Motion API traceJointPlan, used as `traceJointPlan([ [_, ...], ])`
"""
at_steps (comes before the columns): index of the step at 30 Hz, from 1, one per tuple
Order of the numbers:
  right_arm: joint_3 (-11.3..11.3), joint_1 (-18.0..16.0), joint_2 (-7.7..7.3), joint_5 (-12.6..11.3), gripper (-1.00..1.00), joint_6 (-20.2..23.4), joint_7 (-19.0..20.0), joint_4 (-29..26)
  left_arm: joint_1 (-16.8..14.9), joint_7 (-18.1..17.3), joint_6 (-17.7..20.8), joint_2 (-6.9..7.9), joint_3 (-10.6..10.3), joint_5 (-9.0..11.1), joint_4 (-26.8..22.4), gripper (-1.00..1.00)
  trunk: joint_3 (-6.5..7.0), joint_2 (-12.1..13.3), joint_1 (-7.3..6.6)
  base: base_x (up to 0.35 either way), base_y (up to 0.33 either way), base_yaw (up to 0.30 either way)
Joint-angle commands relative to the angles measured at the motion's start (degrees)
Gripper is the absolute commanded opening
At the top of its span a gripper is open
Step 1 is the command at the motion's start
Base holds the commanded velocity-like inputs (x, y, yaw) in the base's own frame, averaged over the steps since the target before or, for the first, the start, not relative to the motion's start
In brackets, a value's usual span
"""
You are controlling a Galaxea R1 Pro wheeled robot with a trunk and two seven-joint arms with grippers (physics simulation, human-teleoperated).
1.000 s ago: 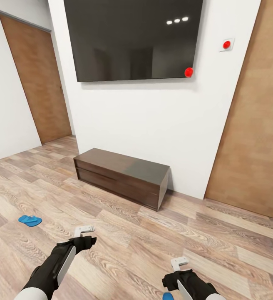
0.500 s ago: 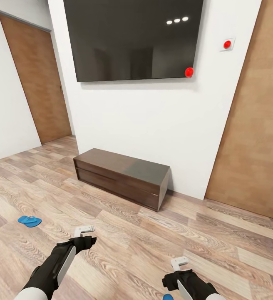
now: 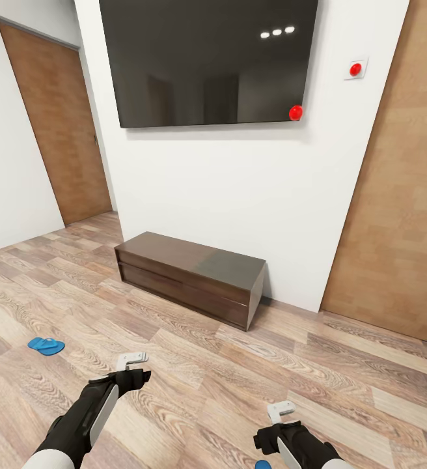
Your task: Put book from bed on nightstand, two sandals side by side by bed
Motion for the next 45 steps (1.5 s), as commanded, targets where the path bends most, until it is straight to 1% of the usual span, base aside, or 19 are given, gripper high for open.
traceJointPlan([
  [1, 0.28, -0.01, -0.01, 0.42, 1.00, 0.41, -0.06, -0.12, -0.02, -0.01, 0.32, 0.00, 0.05, 0.47, -0.08, 1.00, -0.06, -0.02, -0.01, 0.002, 0.000, 0.000],
  [13, 0.28, -0.01, -0.01, 0.41, 1.00, 0.40, 0.01, -0.09, -0.02, 0.01, 0.28, 0.00, 0.03, 0.49, -0.08, 1.00, -0.06, -0.02, -0.01, 0.000, 0.000, 0.000],
  [31, 0.31, -0.01, -0.01, 0.42, 1.00, 0.46, 0.02, -0.04, -0.02, 0.02, 0.27, -0.01, 0.03, 0.54, -0.10, 1.00, -3.29, -7.24, 3.94, 0.000, 0.000, 0.000],
  [36, 0.34, -0.01, 0.03, 0.42, 1.00, 0.47, -0.01, -0.03, -0.02, 0.02, 0.32, -0.05, 0.03, 0.54, -0.20, 1.00, -4.40, -7.31, 4.07, 0.000, 0.000, 0.000],
  [45, 0.36, -0.01, 0.32, 0.39, 1.00, 0.68, -0.05, -0.02, -0.02, 0.02, 0.35, -0.08, 0.03, 0.54, -0.31, 1.00, -4.40, -7.31, 4.07, 0.000, 0.000, 0.000],
])
